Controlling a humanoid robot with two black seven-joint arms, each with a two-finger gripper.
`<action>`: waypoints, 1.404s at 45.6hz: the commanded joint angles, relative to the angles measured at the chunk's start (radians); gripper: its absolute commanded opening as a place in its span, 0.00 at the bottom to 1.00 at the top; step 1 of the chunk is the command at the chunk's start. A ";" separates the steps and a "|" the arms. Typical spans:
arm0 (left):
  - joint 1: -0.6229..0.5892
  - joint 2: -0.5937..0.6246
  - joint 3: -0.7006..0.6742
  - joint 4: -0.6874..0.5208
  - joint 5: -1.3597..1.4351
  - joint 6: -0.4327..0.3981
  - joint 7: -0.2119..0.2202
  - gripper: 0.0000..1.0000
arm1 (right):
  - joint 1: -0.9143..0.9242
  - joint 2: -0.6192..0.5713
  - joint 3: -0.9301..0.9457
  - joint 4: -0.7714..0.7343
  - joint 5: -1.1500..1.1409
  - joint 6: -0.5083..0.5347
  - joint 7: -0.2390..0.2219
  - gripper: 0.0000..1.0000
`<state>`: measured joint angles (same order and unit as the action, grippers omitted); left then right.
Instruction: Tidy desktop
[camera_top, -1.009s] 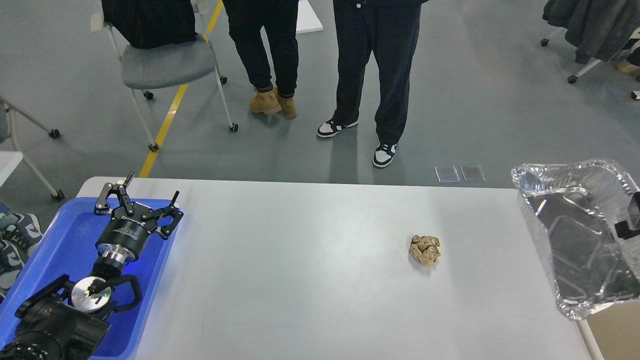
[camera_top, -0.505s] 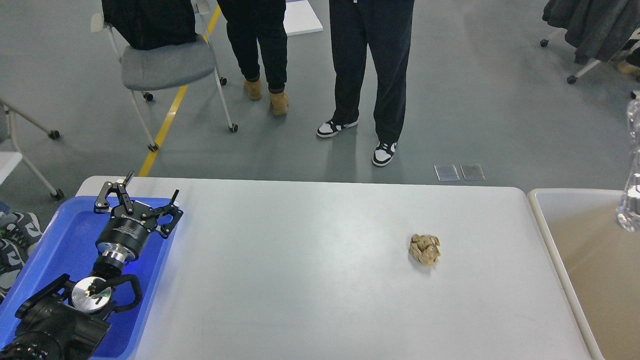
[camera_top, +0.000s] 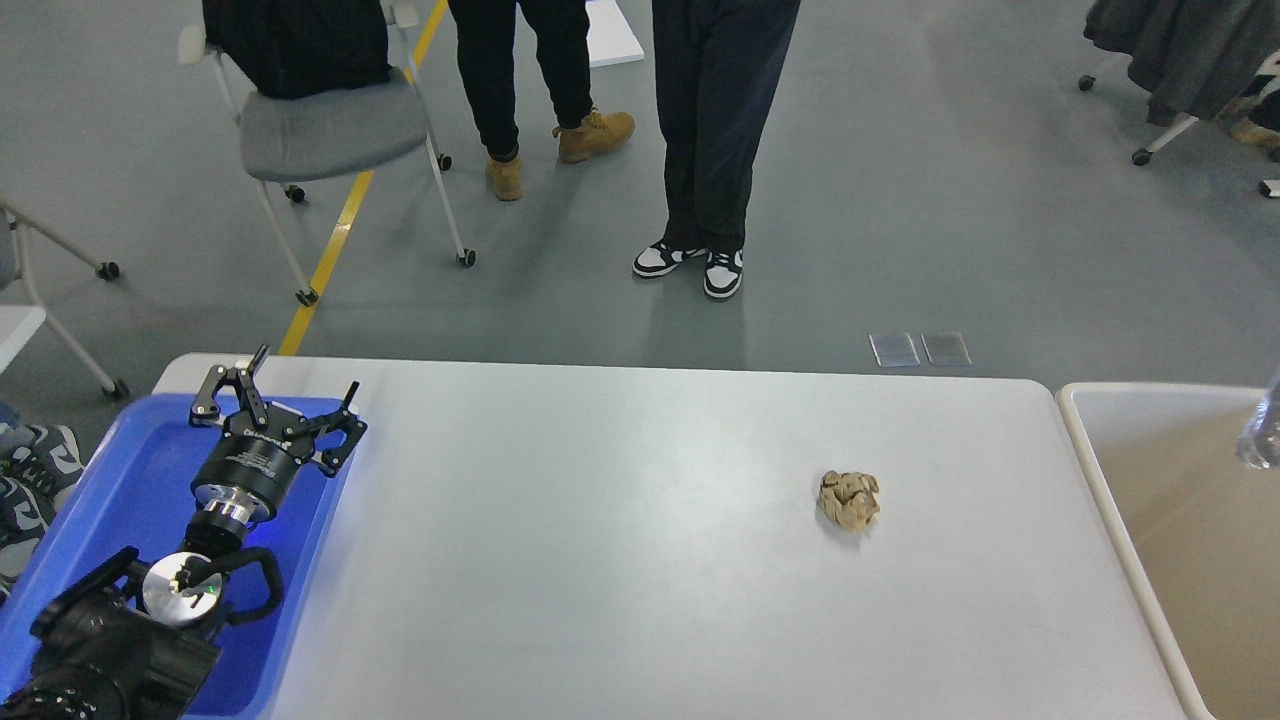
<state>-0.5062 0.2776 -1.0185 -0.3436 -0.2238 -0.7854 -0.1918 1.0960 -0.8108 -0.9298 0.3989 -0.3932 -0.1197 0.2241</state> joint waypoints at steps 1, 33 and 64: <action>0.000 0.000 0.000 0.000 0.000 0.000 -0.002 1.00 | -0.358 0.214 0.092 -0.342 0.096 -0.078 -0.037 0.00; 0.000 0.000 0.000 0.000 -0.002 0.000 -0.002 1.00 | -0.469 0.309 0.218 -0.376 0.114 -0.067 -0.175 0.85; 0.000 0.000 0.000 0.000 -0.002 0.000 -0.002 1.00 | -0.378 0.308 0.575 -0.341 0.135 0.115 -0.177 1.00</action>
<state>-0.5063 0.2776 -1.0187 -0.3436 -0.2255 -0.7854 -0.1931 0.6615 -0.5079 -0.5342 0.0316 -0.2732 -0.0926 0.0522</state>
